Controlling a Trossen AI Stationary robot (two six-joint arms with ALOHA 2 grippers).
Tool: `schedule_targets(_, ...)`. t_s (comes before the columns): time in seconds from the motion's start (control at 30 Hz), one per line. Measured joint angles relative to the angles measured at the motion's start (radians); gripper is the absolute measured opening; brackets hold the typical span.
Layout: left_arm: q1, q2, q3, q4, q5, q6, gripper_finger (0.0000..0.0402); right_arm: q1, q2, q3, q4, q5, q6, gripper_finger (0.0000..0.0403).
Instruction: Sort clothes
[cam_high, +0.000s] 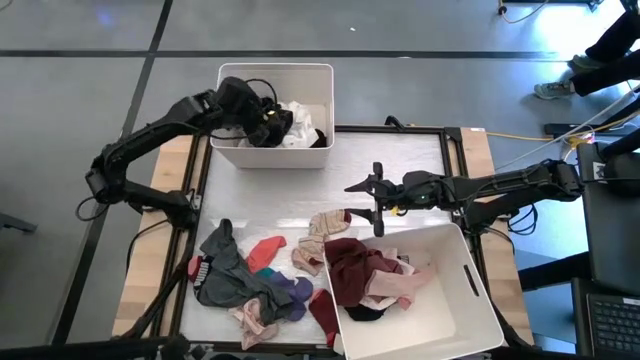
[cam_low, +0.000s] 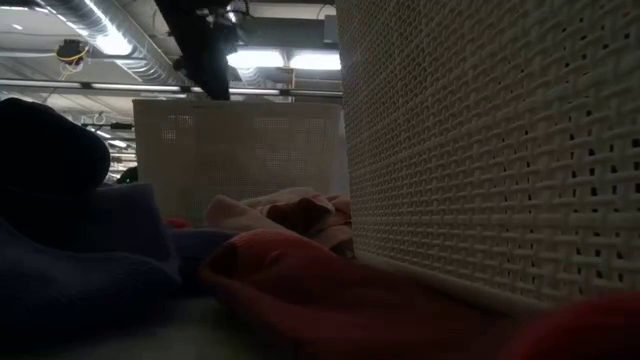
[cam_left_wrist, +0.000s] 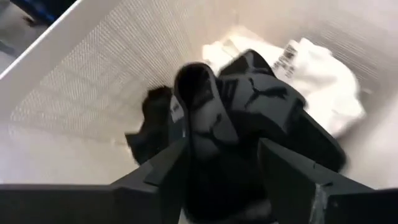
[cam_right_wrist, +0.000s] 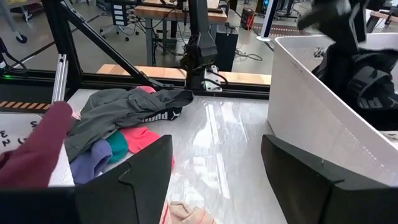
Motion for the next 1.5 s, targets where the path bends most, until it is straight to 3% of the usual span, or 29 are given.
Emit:
schedule_targets(0.23,-0.043,-0.057,0.203,-0.135,0.009,-0.027,0.0185,0.000,0.000,0.000,0.009,0.000,0.000,0.0248)
schedule_targets(0.43,-0.188,-0.164,0.203,-0.087,0.109,-0.054,0.0184,0.000,0.000,0.000,0.009,0.000,0.000,0.0248)
schedule_targets(0.83,-0.617,-0.194,0.004,-0.085,0.136,-0.181,0.0184,0.000,0.000,0.000,0.009,0.000,0.000,0.0248)
schedule_targets(1.23,-1.001,-0.193,-0.260,-0.067,0.136,-0.480,0.0184,0.000,0.000,0.000,0.009,0.000,0.000,0.0248)
schedule_targets(1.5,-1.205,-0.193,-0.391,0.033,0.136,-0.648,0.0184,0.000,0.000,0.000,0.010,0.000,0.002,0.0248)
